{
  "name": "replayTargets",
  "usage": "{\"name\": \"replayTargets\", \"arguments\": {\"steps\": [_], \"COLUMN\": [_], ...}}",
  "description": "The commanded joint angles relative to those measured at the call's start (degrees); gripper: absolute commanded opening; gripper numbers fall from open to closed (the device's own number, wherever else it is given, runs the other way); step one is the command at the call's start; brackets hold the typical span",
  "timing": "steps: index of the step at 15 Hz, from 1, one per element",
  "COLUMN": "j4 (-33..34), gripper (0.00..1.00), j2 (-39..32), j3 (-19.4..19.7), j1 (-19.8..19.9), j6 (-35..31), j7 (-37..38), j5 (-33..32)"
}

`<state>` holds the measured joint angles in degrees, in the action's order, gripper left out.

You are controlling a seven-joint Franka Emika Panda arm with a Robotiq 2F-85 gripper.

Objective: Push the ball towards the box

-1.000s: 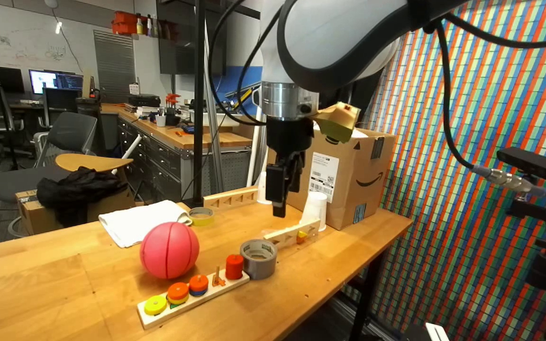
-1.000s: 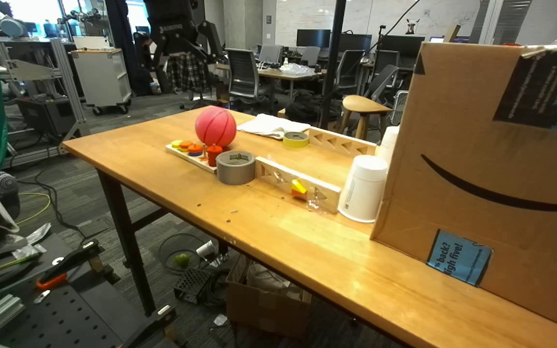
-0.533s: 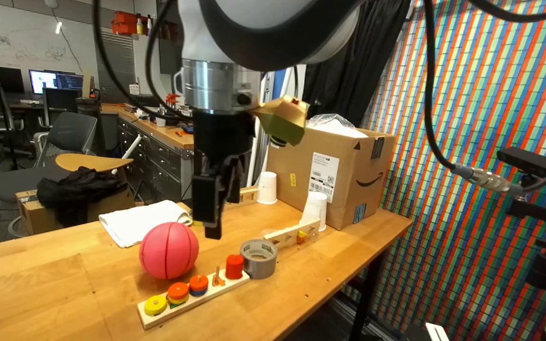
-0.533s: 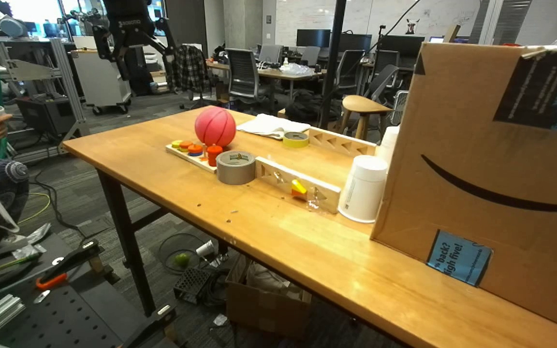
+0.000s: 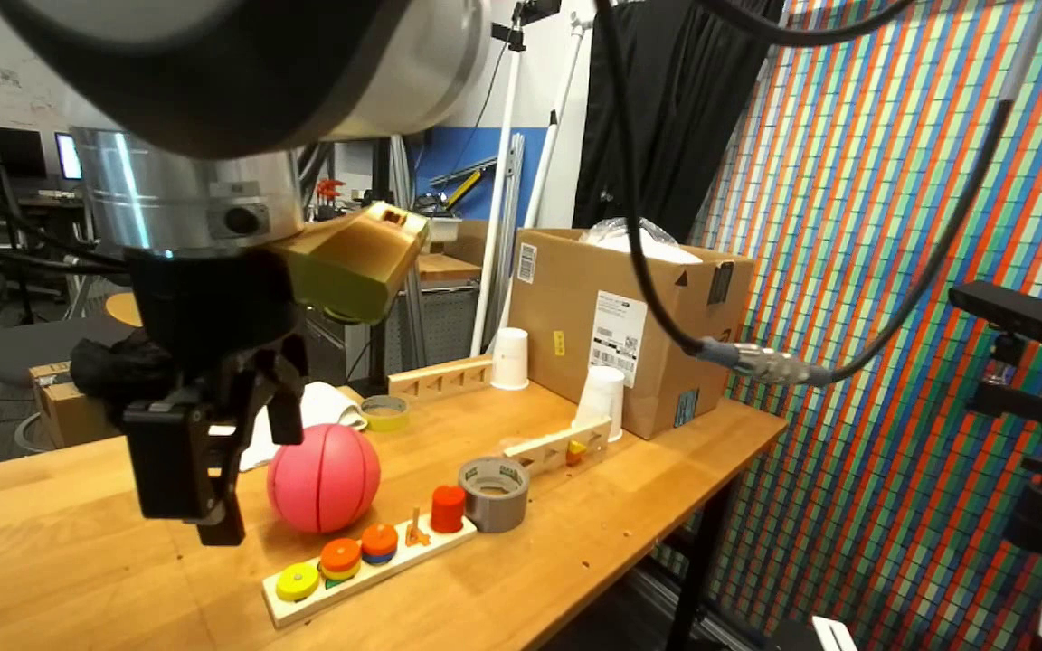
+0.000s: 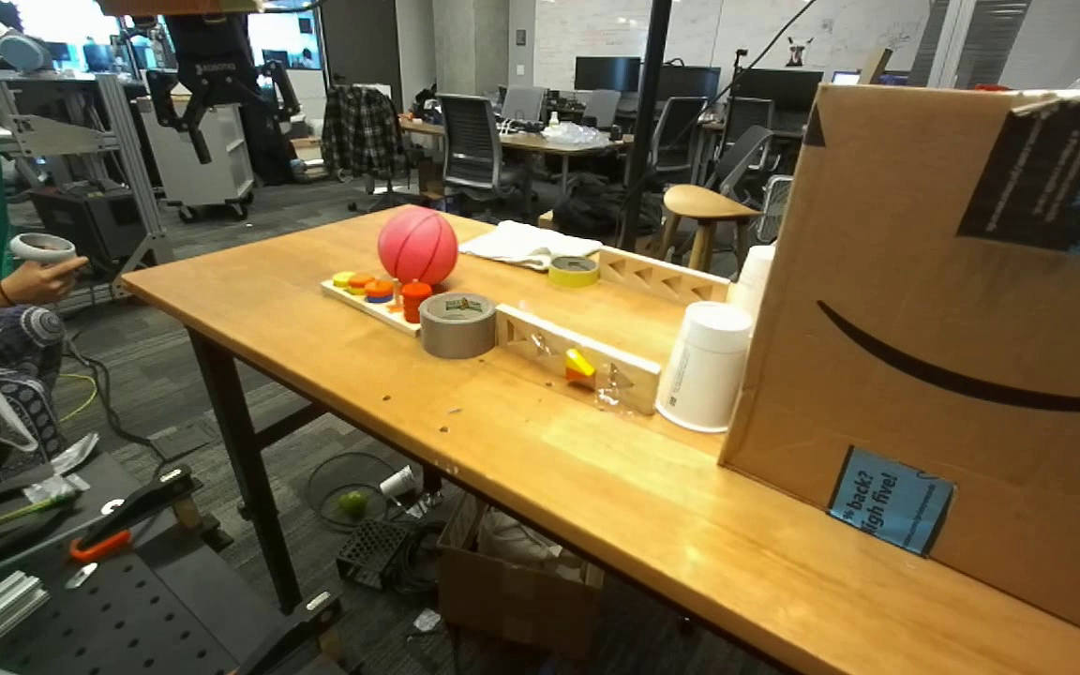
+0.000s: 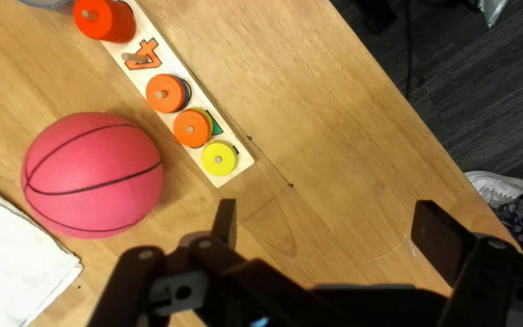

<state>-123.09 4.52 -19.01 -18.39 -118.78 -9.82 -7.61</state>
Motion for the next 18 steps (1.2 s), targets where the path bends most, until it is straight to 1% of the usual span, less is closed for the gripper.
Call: {"name": "replayTargets", "arguments": {"steps": [1,4,6,11,14,18], "j4": [10.1,16.8,20.4,26.2,28.2,28.5], "gripper": [1.00,1.00,1.00,1.00,1.00,1.00], "j2": [-9.9,-16.3,-20.4,-27.8,-29.6,-29.4], "j3": [-0.1,0.5,1.0,2.1,2.9,4.5], "j1": [0.0,-0.4,-0.4,-0.4,-0.6,0.4], "j6": [1.7,3.0,4.1,6.3,5.5,4.4], "j7": [0.3,0.2,-0.3,-0.3,-0.5,-0.6], "j5": [-2.9,-5.0,-3.8,-2.0,-3.1,-3.3]}}
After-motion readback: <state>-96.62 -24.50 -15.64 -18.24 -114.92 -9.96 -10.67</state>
